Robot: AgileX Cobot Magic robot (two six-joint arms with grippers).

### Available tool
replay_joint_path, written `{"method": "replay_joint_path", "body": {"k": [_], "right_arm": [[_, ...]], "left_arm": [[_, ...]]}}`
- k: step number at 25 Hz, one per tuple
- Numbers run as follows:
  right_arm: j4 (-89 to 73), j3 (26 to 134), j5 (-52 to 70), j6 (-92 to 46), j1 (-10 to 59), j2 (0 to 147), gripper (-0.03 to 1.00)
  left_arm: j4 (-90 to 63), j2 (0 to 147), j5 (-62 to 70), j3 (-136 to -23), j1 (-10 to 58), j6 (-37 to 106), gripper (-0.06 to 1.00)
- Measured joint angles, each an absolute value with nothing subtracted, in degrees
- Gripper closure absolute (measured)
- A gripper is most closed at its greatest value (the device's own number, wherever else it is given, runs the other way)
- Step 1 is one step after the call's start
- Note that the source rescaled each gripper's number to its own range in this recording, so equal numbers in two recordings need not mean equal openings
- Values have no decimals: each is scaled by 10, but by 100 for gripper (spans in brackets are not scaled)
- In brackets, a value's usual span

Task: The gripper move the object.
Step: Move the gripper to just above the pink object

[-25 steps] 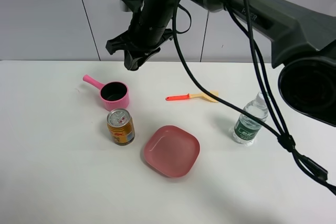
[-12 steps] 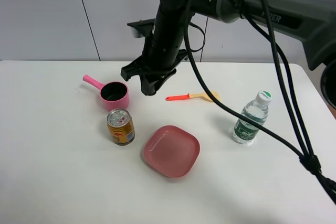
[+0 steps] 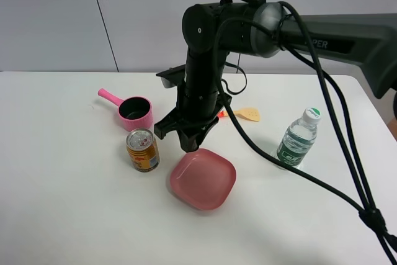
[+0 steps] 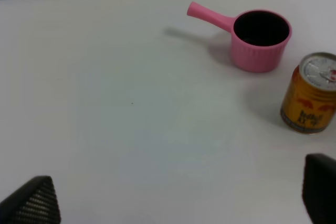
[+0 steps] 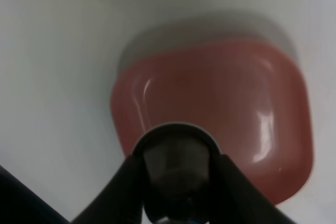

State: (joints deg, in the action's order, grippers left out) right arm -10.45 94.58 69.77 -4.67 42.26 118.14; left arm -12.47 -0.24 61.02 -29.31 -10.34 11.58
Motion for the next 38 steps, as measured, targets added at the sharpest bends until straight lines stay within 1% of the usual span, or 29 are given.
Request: {"method": "replay_joint_path", "body": {"k": [8,21,30,35,37,38], "right_arm": [[-92,889,698,-33,423,1181,97],[-67,885,697,-33,423,1225,97],[-67,885,623,-33,423,1250,97],[-67,885,619,-33,423,1268,97],[-67,885,619,-33,423,1272,95],[-67,885,619,-33,423,1275,93]], "left_arm": [[-125,-2,610,-293,-103,116,-6],[-124,-2,610,-293,-103,116,-6],[-124,-2,610,-293,-103,116,-6],[-124,-2,610,-293,-103,116,-6],[-124,-2,610,-293,-103,116,-6],[-124,-2,610,-293,-103,116,-6]]}}
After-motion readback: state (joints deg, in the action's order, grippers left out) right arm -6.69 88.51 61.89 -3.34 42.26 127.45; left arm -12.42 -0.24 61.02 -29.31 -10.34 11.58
